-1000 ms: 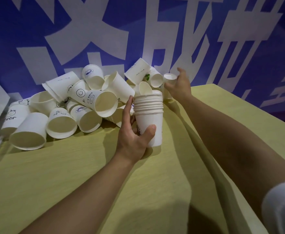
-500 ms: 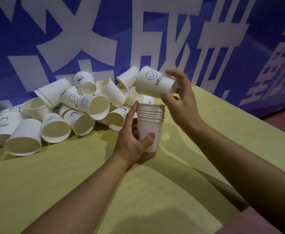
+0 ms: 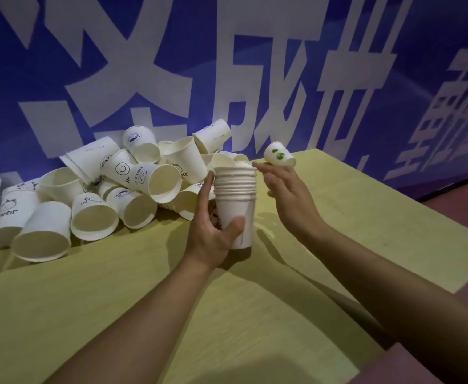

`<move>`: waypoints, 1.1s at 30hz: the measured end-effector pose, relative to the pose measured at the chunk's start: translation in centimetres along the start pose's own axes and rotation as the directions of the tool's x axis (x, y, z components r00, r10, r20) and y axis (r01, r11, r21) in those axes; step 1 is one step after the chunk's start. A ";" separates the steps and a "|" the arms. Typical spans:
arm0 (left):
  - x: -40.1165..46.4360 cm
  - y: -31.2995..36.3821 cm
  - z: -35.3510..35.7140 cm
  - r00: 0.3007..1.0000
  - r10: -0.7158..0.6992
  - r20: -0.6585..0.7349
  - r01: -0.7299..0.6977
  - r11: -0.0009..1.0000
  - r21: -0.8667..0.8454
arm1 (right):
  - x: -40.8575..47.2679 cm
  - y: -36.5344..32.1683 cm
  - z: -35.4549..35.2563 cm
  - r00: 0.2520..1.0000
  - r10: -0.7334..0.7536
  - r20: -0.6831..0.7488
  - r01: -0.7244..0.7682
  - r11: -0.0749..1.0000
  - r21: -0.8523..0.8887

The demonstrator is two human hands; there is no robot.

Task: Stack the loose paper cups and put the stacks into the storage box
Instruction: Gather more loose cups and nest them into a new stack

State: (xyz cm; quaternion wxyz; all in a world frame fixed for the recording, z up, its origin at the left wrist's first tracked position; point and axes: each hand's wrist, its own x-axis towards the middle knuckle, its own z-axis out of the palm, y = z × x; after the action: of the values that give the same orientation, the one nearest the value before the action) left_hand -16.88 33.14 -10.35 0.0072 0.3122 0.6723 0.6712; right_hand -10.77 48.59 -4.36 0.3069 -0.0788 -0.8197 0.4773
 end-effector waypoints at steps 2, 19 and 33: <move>0.1 -0.1 -0.1 1.000 -0.004 -0.011 0.004 1.000 0.002 | 0.2 0.7 0.0 1.000 -0.015 -0.026 0.015 1.000 -0.010; 0.8 -0.7 0.5 0.998 -0.023 -0.059 0.017 0.994 -0.109 | 18.8 19.4 -12.2 0.949 0.254 -0.188 -0.311 0.648 -0.695; 0.2 -0.2 0.4 0.999 -0.042 0.031 0.043 0.998 -0.037 | 13.4 8.2 -5.8 0.986 0.106 -0.131 -0.108 0.994 -0.006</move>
State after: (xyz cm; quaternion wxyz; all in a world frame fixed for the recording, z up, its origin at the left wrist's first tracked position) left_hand -16.92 33.60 -10.48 0.0372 0.3077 0.6659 0.6786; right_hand -19.53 62.88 -3.41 0.3332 -0.1558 -0.7955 0.4815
